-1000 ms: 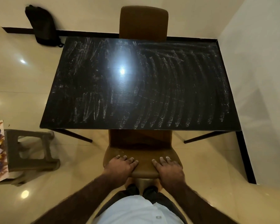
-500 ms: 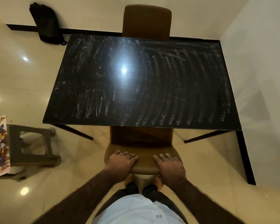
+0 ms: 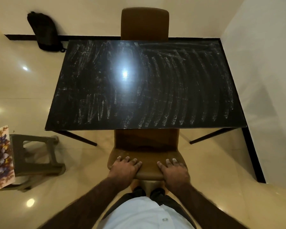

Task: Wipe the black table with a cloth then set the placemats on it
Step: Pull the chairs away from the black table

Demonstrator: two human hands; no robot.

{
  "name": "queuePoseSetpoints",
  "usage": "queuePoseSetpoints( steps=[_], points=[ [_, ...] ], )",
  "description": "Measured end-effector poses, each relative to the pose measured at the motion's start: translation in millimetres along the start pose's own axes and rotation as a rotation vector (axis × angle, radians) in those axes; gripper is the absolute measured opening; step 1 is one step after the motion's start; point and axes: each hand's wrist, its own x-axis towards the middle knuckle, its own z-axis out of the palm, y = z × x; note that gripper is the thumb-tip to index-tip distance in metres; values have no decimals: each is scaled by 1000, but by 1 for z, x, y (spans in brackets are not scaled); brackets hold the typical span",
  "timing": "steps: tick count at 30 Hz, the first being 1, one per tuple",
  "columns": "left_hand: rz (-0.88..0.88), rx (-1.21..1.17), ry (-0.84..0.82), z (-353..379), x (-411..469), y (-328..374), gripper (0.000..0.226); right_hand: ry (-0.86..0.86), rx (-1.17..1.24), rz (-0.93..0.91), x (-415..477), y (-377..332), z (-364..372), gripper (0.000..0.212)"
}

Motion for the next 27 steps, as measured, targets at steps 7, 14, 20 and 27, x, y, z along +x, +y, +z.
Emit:
queuePoseSetpoints(
  steps=[7, 14, 20, 27],
  points=[
    [-31, 13, 17, -5, 5, 9, 76, 33, -207, -42, -3, 6, 3, 93],
    [-49, 34, 7, -2, 6, 9, 78, 30, -288, -56, -7, 6, 5, 90],
    [-101, 69, 59, 0, -2, 12, 75, 78, -296, -46, -14, 1, 8, 95],
    [-137, 47, 41, -5, -8, 8, 111, 117, -265, -58, -26, -2, 3, 121]
  ],
)
